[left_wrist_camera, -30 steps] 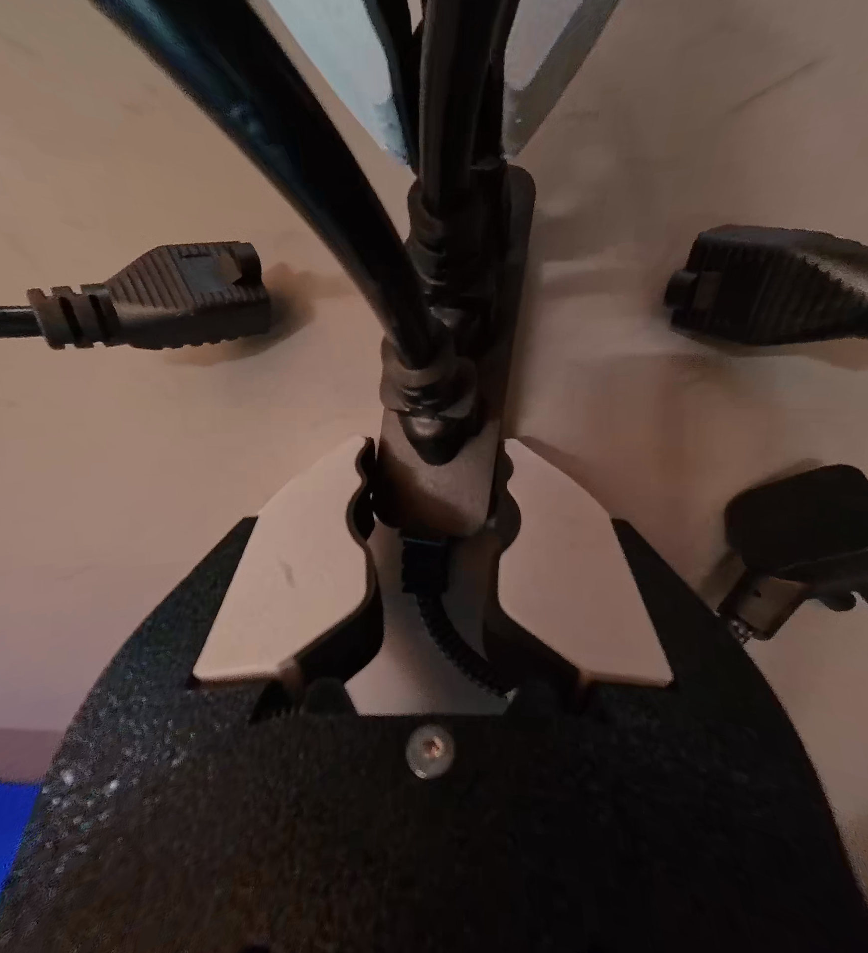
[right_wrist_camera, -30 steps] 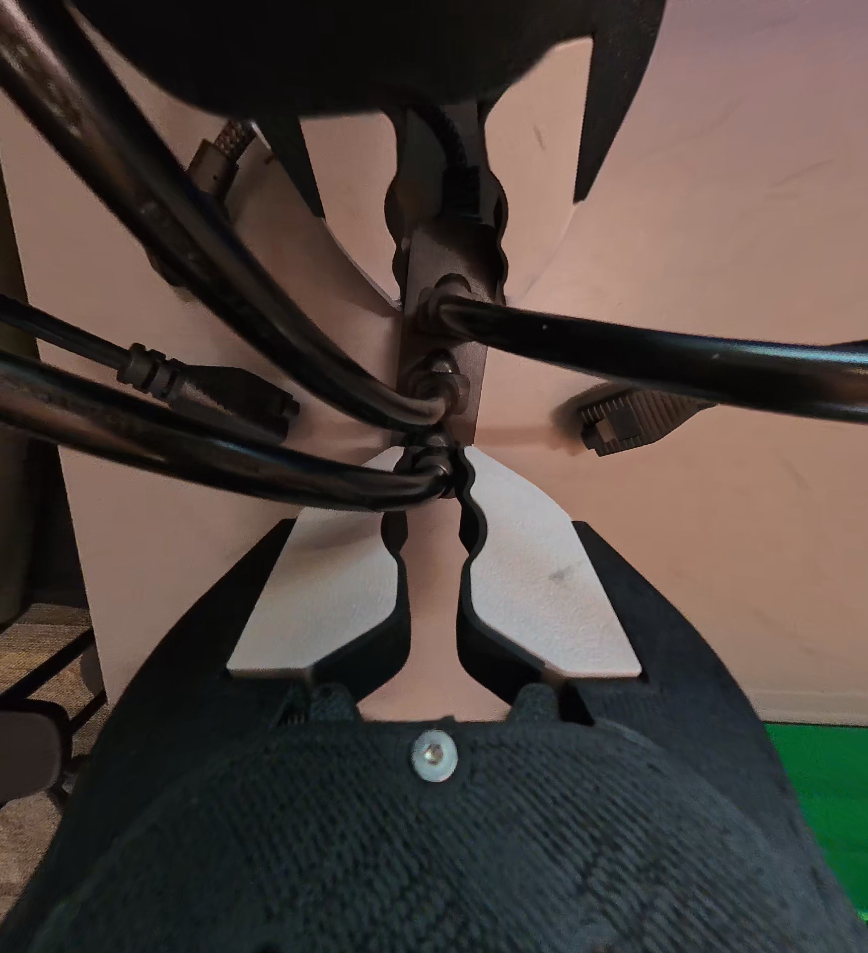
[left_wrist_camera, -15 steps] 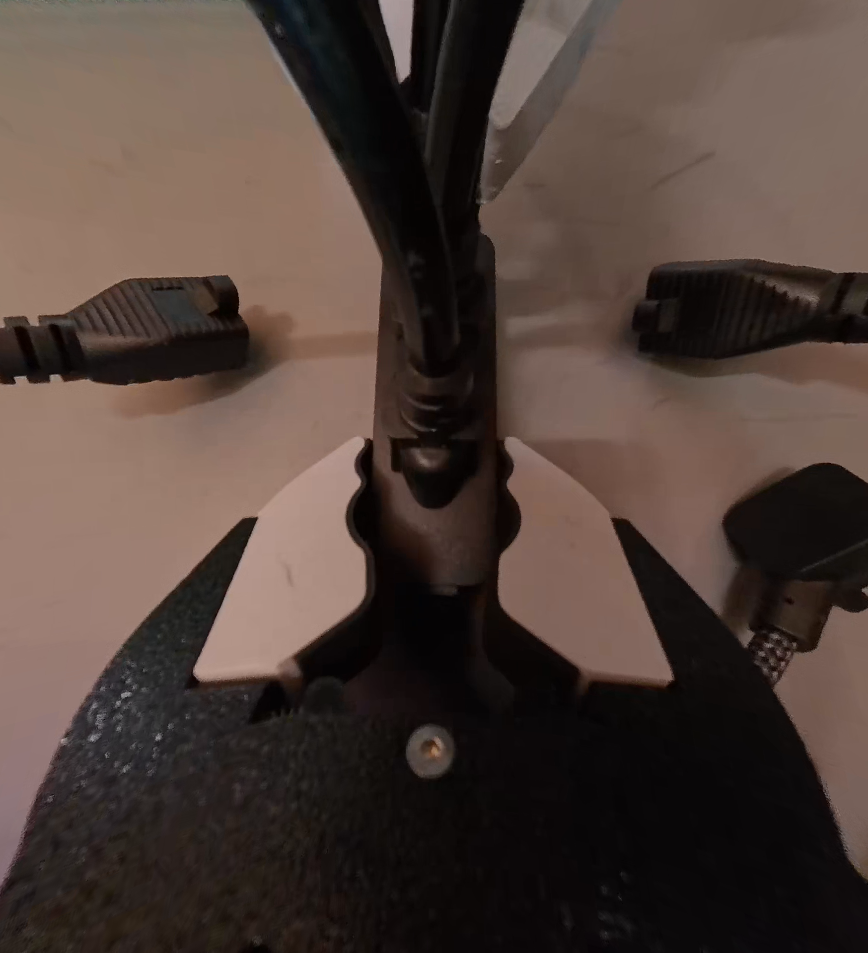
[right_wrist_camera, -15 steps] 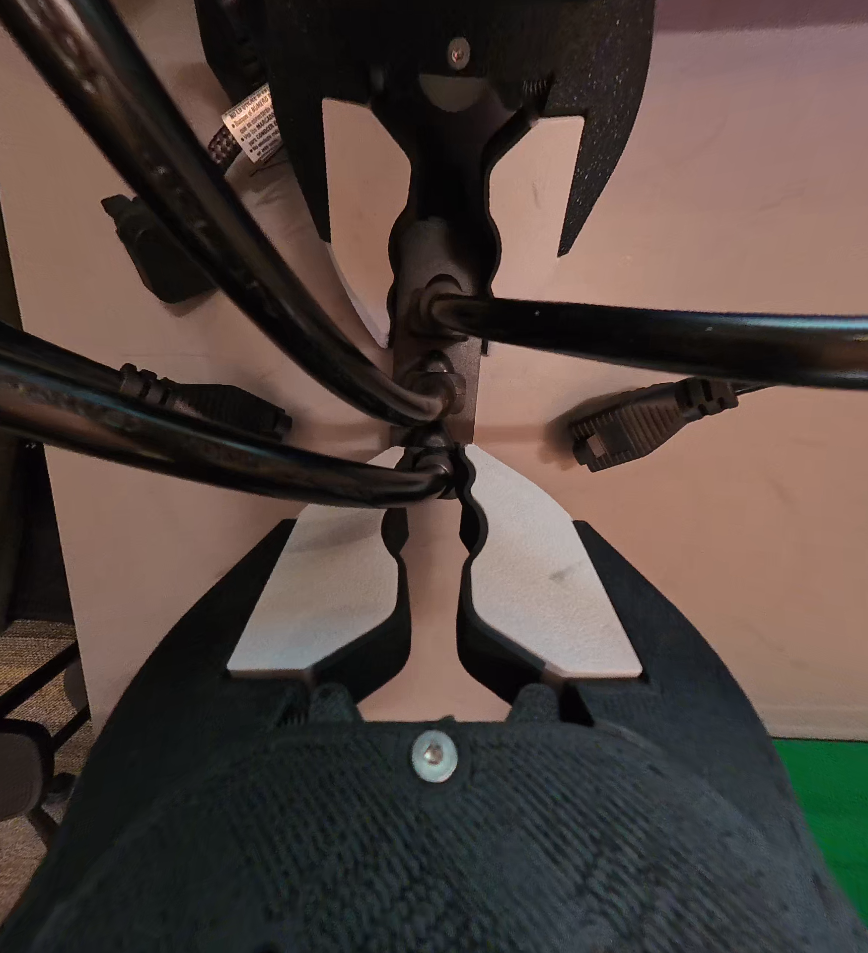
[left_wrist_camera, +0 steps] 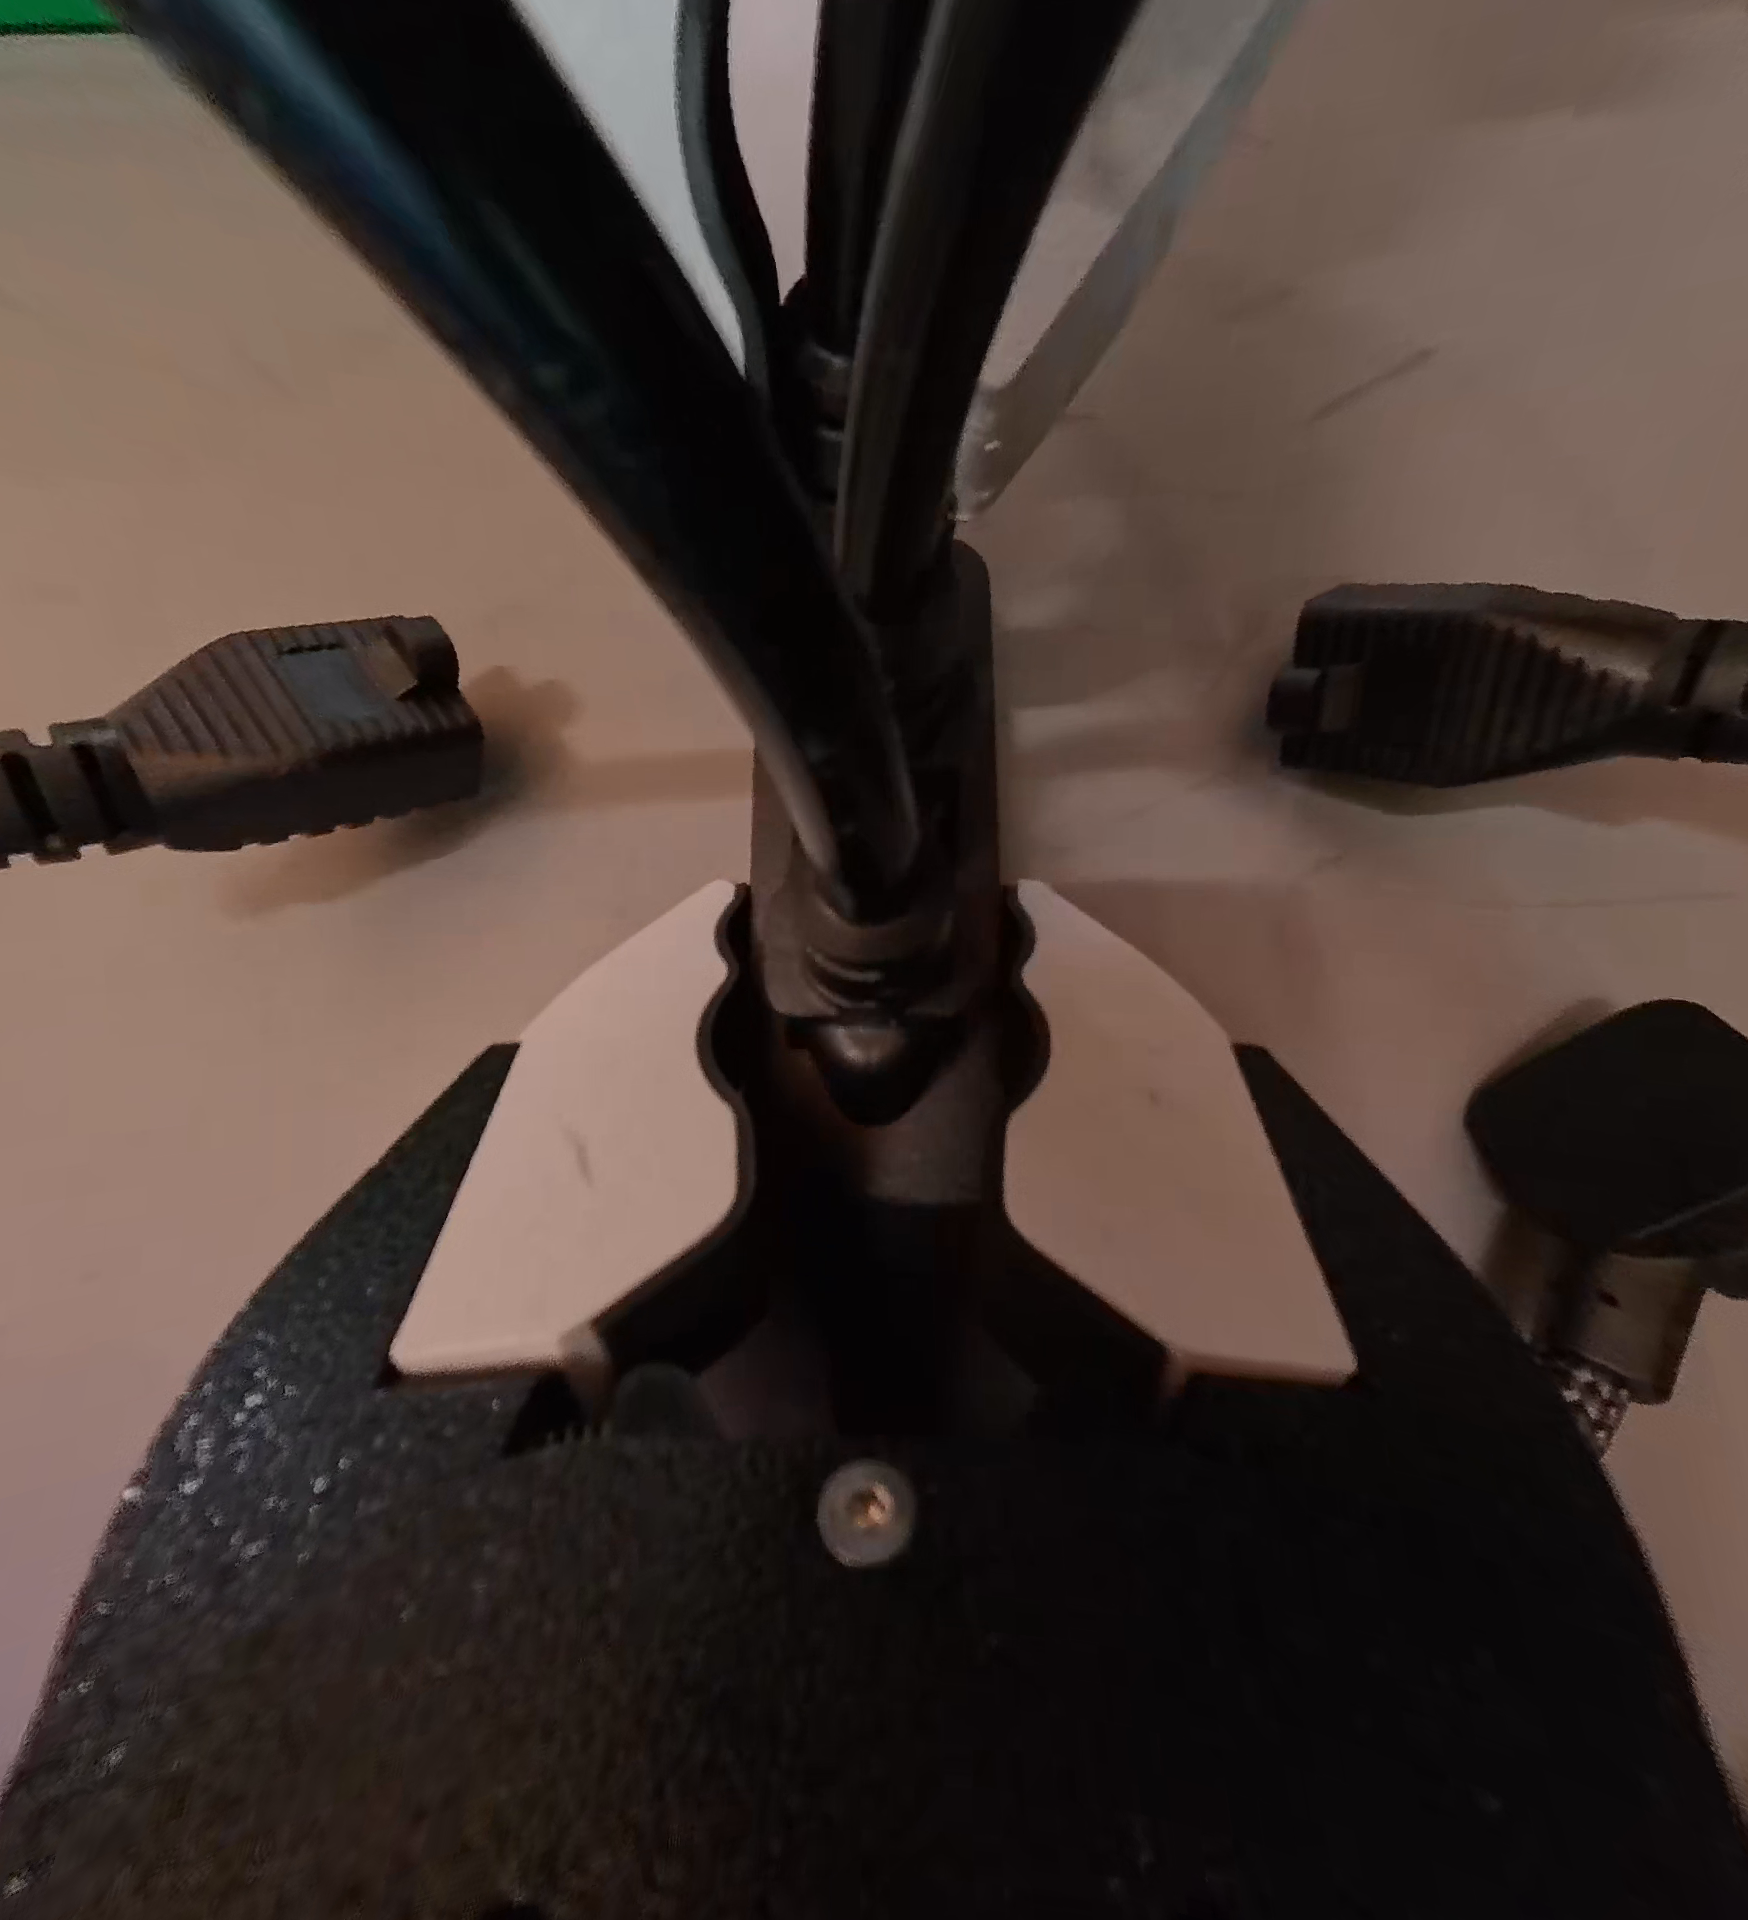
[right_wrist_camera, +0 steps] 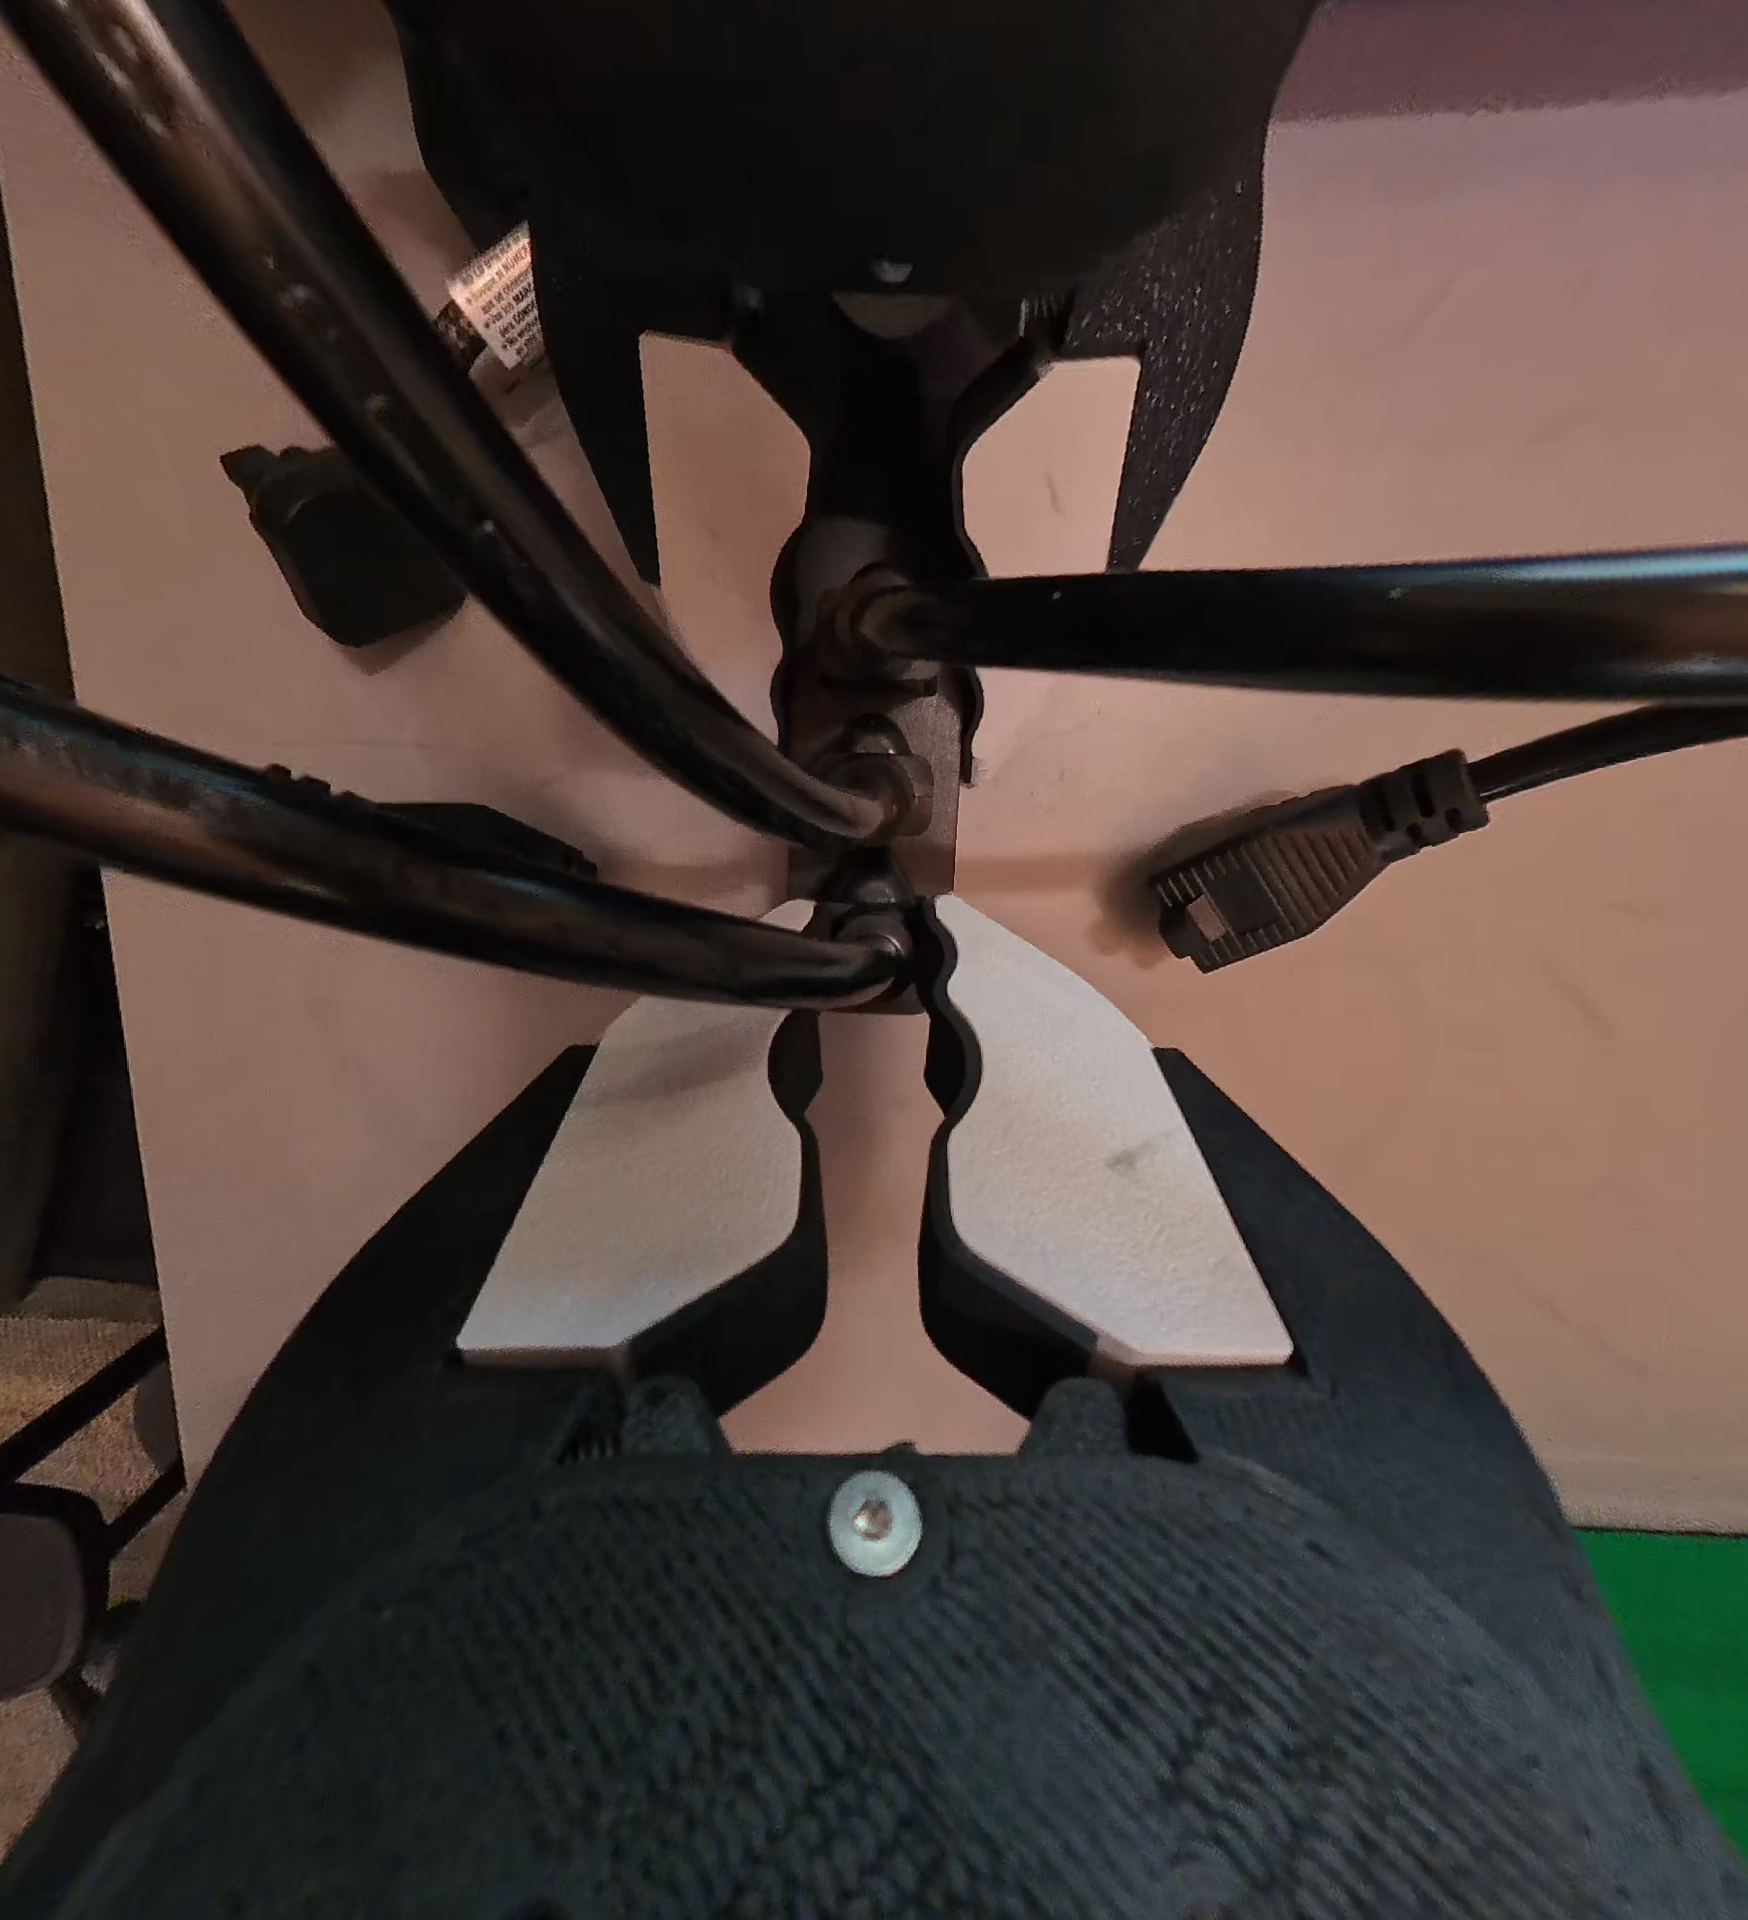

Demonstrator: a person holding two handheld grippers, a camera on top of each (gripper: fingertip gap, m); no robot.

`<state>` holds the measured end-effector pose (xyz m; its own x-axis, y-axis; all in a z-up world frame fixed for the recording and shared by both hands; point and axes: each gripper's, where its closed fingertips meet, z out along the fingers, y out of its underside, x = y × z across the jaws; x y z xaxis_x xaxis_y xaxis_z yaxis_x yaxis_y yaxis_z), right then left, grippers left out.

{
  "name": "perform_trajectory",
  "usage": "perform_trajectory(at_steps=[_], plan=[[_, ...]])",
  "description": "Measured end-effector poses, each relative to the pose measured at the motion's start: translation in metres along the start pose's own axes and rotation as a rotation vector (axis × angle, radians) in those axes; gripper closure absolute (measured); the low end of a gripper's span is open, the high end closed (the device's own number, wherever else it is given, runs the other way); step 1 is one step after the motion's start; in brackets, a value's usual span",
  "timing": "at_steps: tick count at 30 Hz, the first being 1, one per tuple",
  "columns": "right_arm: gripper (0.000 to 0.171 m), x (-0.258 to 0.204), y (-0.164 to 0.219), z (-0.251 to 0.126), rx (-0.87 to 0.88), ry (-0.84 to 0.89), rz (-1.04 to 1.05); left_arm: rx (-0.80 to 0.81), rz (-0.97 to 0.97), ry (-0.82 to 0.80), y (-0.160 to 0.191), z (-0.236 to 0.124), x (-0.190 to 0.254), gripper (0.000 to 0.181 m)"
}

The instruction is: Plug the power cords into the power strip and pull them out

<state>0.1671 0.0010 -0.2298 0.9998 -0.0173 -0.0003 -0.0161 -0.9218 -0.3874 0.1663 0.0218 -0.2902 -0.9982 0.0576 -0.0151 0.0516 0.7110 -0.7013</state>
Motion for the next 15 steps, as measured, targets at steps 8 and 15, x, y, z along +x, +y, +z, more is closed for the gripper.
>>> perform_trajectory(at_steps=[8, 15], plan=[[0.156, 0.0003, -0.0008, 0.0004, -0.011, 0.003, 0.004, 0.001, -0.006, -0.003, -0.0003, -0.0001, 0.0013, 0.137], [0.155, -0.0002, -0.0006, -0.0001, -0.006, 0.010, 0.004, -0.001, -0.002, -0.009, -0.0006, -0.0003, 0.0014, 0.137]])
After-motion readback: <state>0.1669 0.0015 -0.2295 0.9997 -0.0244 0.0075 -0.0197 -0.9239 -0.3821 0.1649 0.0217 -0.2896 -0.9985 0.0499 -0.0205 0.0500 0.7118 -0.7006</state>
